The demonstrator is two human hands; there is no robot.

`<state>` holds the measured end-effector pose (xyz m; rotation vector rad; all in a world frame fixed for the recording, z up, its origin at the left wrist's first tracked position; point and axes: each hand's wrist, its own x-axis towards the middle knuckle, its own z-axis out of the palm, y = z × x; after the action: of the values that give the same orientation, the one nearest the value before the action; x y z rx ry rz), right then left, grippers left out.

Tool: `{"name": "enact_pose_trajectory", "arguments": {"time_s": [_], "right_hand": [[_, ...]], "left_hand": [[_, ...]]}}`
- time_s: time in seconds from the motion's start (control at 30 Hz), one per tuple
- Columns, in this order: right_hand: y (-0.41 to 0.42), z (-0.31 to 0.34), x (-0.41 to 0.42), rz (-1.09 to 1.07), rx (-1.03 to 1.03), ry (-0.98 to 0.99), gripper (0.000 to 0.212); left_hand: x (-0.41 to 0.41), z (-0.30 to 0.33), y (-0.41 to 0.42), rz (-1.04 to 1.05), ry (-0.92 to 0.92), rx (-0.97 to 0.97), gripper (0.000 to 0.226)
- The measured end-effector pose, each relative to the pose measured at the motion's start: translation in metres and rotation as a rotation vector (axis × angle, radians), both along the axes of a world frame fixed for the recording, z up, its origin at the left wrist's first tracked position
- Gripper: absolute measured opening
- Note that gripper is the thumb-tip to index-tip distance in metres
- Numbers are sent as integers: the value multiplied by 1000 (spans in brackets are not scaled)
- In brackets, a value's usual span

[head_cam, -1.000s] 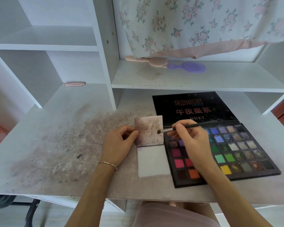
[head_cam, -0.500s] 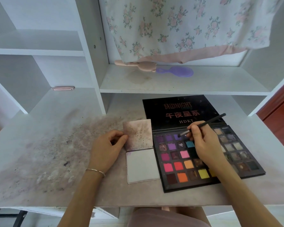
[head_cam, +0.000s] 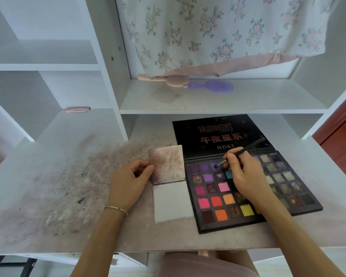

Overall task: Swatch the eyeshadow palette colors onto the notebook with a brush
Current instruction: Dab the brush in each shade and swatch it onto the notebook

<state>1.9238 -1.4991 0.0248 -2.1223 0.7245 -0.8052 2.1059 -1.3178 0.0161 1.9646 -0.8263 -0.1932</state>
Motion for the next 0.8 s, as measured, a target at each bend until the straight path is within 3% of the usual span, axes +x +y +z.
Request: {"name": "enact_pose_trajectory", "arguments": {"time_s": [0.23,0.4,0.63,0.8], "right_hand": [[3,3,-1,-41,0,-84,13],[25,17,11,66,241,-207,19],[69,8,40,260,357,-138,8],[68,2,46,270,275,-44,6]], "left_hand": [[0,0,-1,11,7,-1,9],[-1,1,0,12,1,6,12],[1,-1,0,13,11,21,6],[1,-2,0,12,27,9,7]]}}
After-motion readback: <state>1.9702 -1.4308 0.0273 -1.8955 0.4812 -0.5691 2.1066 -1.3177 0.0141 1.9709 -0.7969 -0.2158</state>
